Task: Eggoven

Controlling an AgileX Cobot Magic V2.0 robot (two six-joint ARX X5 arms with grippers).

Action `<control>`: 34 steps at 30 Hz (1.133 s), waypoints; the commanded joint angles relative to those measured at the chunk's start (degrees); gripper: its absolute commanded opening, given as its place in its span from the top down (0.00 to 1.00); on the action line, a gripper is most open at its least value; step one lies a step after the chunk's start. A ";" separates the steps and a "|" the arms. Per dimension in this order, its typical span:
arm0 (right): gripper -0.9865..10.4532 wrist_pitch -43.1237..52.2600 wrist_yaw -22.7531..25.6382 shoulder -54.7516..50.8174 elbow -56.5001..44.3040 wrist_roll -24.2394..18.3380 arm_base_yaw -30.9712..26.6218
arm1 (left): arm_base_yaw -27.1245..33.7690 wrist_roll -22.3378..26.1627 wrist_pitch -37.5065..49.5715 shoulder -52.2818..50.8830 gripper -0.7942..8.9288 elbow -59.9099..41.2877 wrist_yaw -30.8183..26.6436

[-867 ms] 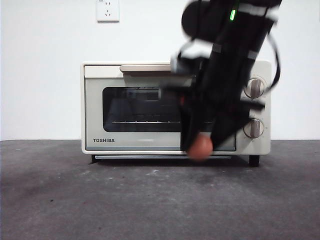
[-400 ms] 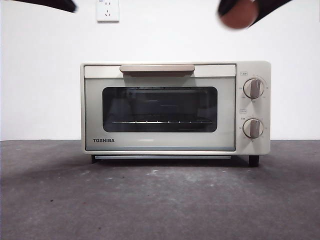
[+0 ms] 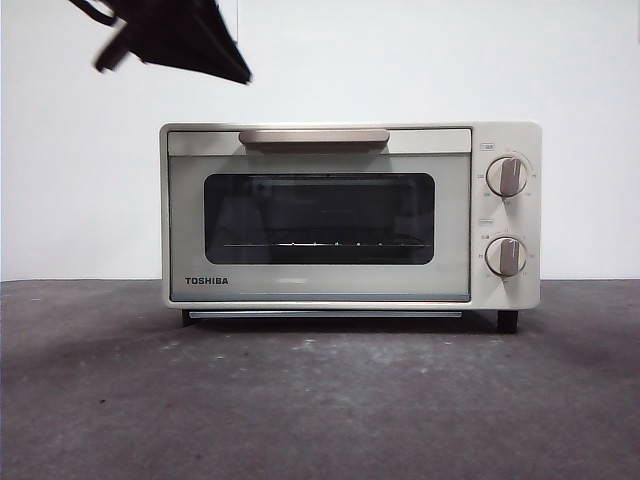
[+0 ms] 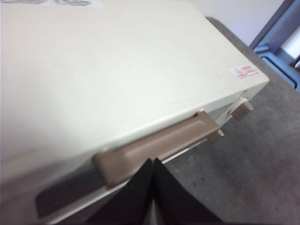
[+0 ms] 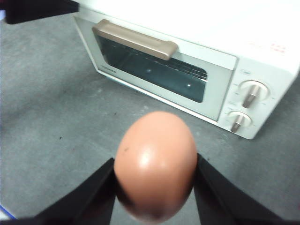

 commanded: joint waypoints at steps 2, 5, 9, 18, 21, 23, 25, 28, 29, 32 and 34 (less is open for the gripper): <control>0.91 -0.76 0.79 -1.40 0.70 -0.52 0.57 | -1.99 3.34 0.70 4.81 0.91 3.93 -2.05; 0.91 -1.16 1.53 -2.71 0.70 -0.55 0.57 | -3.08 4.74 0.85 8.24 0.91 6.05 -3.93; 0.91 -1.16 1.51 -4.55 0.70 -0.55 0.57 | -3.67 4.92 1.51 11.63 0.91 7.52 -4.35; 0.91 -1.20 1.49 -6.67 0.70 -0.52 0.57 | -4.11 4.87 2.93 14.75 0.91 7.52 -5.44; 0.91 -1.14 1.51 -6.71 0.70 -0.55 0.57 | -5.29 4.92 0.26 14.75 0.91 7.52 -5.42; 0.91 -1.11 1.51 -6.69 0.70 -0.55 0.57 | -6.36 4.92 -1.64 14.75 0.91 7.52 -5.40; 0.91 -1.09 1.51 -6.62 0.70 -0.55 0.57 | -7.78 4.92 -3.48 14.75 0.91 7.52 -5.38; 0.91 -0.92 1.51 -6.60 0.70 -0.55 0.57 | -10.21 4.85 -6.60 14.75 0.91 7.52 -5.35; 0.91 -0.79 1.51 -6.60 0.70 -0.55 0.57 | -10.93 4.85 -7.63 14.75 0.91 7.52 -5.35; 0.91 -0.39 1.53 -6.60 0.70 -0.55 0.57 | -13.20 4.83 -11.19 14.75 0.91 7.52 -5.35; 0.91 -0.22 1.57 -6.60 0.70 -0.55 0.57 | -14.73 4.39 -13.18 14.69 0.91 7.52 -5.33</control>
